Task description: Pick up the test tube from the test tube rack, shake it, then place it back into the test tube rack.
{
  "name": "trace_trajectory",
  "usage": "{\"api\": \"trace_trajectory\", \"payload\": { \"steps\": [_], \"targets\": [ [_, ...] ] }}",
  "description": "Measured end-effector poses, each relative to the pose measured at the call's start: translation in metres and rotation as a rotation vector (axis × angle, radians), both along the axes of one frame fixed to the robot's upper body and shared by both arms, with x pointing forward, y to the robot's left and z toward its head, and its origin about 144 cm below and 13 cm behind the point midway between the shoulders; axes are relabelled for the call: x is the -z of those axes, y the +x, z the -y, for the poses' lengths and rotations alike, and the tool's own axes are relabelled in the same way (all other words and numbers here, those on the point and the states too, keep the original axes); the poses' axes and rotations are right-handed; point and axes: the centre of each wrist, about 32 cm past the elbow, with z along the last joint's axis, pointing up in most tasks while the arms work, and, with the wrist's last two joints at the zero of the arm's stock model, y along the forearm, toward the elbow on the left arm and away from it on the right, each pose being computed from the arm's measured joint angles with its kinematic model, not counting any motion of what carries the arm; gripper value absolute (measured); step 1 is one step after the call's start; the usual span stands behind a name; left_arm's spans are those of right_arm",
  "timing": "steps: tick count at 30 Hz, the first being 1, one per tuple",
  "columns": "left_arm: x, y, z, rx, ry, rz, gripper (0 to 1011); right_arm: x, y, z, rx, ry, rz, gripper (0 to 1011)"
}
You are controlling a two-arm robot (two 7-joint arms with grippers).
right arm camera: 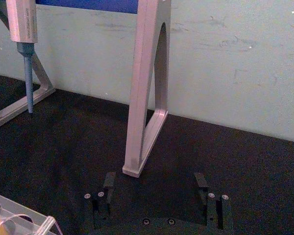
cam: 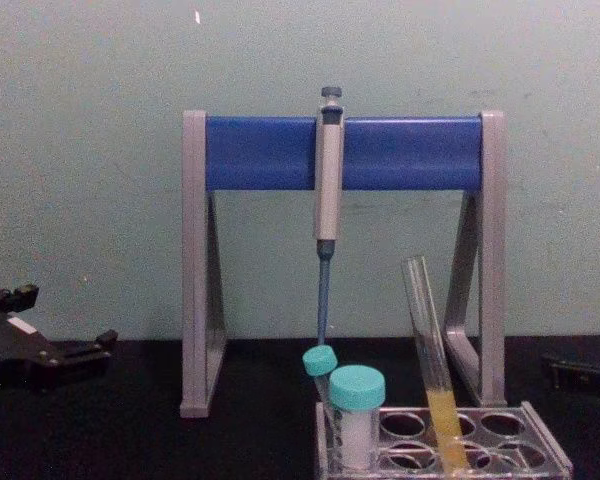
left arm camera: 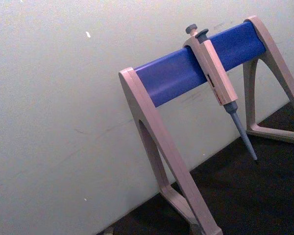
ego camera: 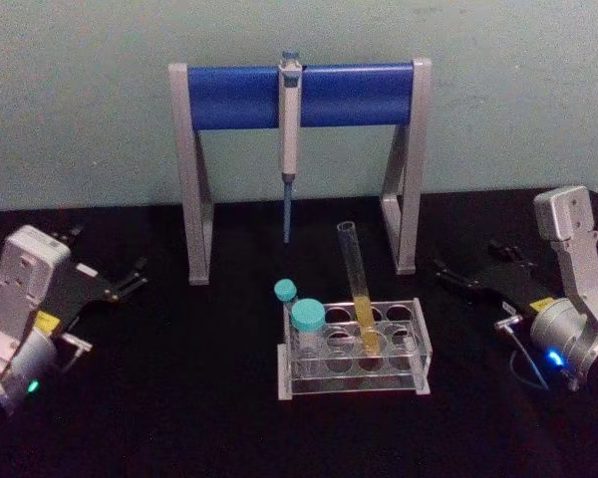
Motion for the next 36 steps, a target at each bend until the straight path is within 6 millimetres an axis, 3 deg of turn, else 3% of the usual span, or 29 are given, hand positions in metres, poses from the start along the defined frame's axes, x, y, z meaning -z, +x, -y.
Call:
{"api": "trace_trajectory", "payload": {
  "steps": [36],
  "targets": [
    [0.0000, 0.0000, 0.0000, 0.000, 0.000, 0.000, 1001, 0.0000, 0.0000, 0.0000, 0.000, 0.000, 0.000, 1000]
  ]
}}
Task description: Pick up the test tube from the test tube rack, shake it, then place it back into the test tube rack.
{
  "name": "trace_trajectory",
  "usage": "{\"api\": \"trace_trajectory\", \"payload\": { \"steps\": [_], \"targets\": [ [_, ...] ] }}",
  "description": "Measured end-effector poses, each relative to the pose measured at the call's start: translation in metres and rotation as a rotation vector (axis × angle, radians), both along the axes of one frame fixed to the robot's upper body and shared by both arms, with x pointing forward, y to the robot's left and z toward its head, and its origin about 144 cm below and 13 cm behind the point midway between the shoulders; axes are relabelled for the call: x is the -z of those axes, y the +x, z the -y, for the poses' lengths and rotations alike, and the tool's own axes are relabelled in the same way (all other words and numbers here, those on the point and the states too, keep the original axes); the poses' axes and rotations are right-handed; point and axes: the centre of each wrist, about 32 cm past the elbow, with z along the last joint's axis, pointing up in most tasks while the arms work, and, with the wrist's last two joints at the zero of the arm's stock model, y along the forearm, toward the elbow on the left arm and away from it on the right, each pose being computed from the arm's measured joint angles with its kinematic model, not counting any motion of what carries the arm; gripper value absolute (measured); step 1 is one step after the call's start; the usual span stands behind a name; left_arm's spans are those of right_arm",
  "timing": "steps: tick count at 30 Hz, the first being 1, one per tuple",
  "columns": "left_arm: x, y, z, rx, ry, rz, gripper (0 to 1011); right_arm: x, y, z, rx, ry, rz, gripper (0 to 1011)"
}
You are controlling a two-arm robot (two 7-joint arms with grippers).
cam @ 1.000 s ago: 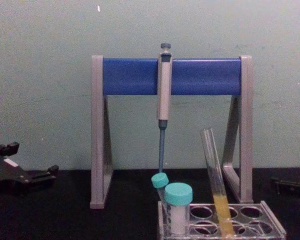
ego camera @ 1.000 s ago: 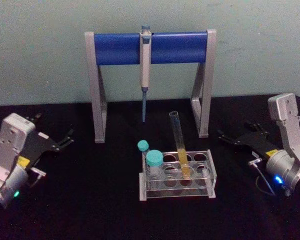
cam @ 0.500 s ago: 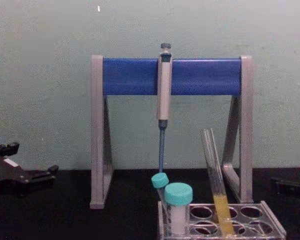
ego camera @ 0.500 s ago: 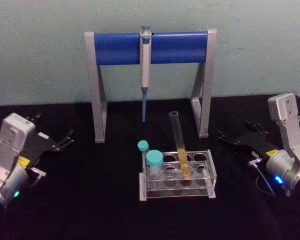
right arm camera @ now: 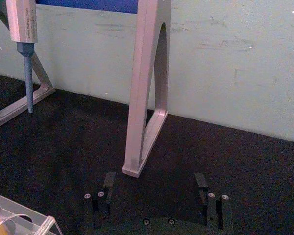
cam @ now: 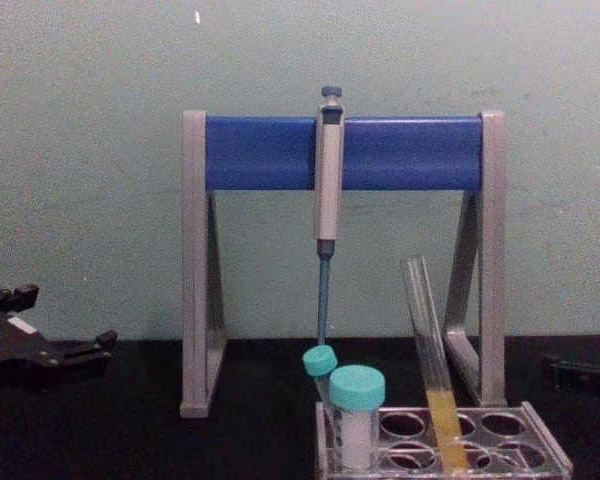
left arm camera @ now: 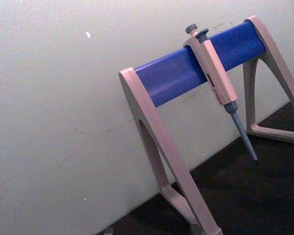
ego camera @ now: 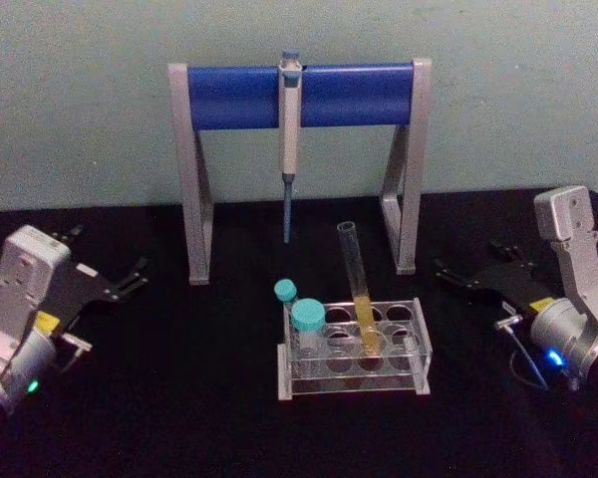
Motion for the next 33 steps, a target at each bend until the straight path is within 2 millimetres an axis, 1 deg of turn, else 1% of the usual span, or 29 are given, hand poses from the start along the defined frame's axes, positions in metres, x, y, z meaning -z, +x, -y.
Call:
{"api": "trace_trajectory", "payload": {
  "steps": [33],
  "targets": [
    [0.0000, 0.0000, 0.0000, 0.000, 0.000, 0.000, 1001, 0.0000, 0.0000, 0.0000, 0.000, 0.000, 0.000, 1000]
  ]
}}
